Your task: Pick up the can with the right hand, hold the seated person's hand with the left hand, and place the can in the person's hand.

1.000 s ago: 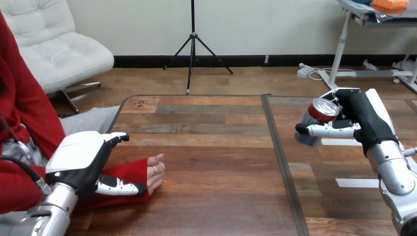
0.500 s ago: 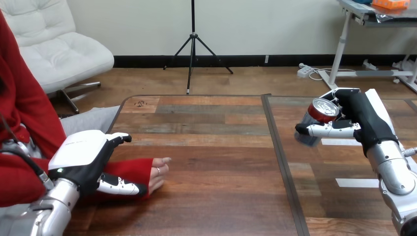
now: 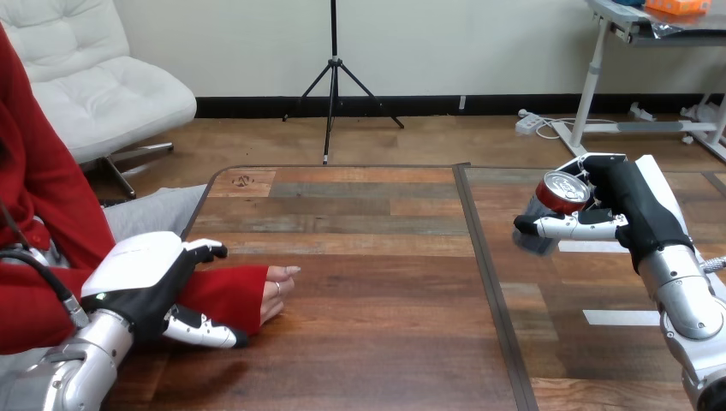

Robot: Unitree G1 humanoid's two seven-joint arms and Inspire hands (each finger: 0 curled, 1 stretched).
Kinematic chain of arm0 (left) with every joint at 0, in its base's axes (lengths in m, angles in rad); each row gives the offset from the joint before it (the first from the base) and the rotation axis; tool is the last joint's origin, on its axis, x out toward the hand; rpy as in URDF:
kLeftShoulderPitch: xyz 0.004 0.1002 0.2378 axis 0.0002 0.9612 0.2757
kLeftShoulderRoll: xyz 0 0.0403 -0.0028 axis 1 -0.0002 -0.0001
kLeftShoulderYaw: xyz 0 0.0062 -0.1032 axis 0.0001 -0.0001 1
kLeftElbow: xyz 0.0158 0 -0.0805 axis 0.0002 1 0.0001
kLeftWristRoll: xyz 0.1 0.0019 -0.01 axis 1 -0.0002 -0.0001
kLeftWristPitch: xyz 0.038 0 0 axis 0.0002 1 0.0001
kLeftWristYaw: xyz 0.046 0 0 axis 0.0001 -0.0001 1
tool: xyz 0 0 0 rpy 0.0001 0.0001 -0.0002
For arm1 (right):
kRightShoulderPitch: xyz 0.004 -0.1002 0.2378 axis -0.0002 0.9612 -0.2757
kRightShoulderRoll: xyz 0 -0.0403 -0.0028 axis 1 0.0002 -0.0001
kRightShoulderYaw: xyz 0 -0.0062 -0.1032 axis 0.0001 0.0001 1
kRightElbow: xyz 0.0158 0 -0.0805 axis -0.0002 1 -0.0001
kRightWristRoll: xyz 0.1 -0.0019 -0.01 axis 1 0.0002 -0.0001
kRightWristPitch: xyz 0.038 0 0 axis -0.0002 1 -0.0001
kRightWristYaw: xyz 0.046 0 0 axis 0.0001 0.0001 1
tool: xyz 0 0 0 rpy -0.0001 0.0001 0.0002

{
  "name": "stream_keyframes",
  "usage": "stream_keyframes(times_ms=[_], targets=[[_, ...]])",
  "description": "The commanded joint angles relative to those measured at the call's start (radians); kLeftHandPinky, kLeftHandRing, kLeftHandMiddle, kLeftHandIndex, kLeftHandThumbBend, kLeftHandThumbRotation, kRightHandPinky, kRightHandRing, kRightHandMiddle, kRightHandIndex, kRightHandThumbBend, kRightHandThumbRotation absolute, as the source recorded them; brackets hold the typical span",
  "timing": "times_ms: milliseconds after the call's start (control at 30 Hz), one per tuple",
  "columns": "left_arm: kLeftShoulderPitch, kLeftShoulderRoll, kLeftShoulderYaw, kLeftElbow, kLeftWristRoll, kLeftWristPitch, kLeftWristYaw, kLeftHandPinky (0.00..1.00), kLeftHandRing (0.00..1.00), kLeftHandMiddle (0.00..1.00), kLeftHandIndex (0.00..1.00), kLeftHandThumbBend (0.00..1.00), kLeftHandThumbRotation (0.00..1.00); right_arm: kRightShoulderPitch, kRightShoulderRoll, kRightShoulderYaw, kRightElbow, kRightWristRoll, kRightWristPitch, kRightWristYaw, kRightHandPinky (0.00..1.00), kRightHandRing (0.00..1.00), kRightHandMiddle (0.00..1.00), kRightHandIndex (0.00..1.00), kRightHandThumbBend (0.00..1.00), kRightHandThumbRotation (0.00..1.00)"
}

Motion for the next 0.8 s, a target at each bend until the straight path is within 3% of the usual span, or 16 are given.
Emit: stream_keyframes(times_ms=[0,367,767], targets=[[-0.053,0.034,-0.002,-0.052,-0.02,0.023,-0.031,0.79,0.82,0.83,0.83,1.0,0.37,-0.057,-0.006,-0.024,-0.053,0.025,-0.018,-0.01,0.26,0.3,0.38,0.44,0.87,0.0],[-0.045,0.034,0.008,-0.096,-0.052,0.068,-0.103,0.79,0.84,0.84,0.83,1.0,0.3,-0.061,-0.003,-0.026,-0.048,0.029,-0.016,-0.006,0.28,0.32,0.39,0.44,0.88,0.0],[-0.032,0.048,-0.006,-0.158,-0.013,0.122,-0.136,0.81,0.84,0.84,0.84,1.0,0.27,-0.062,-0.001,-0.03,-0.047,0.034,-0.011,-0.004,0.26,0.31,0.38,0.44,0.87,0.0]])
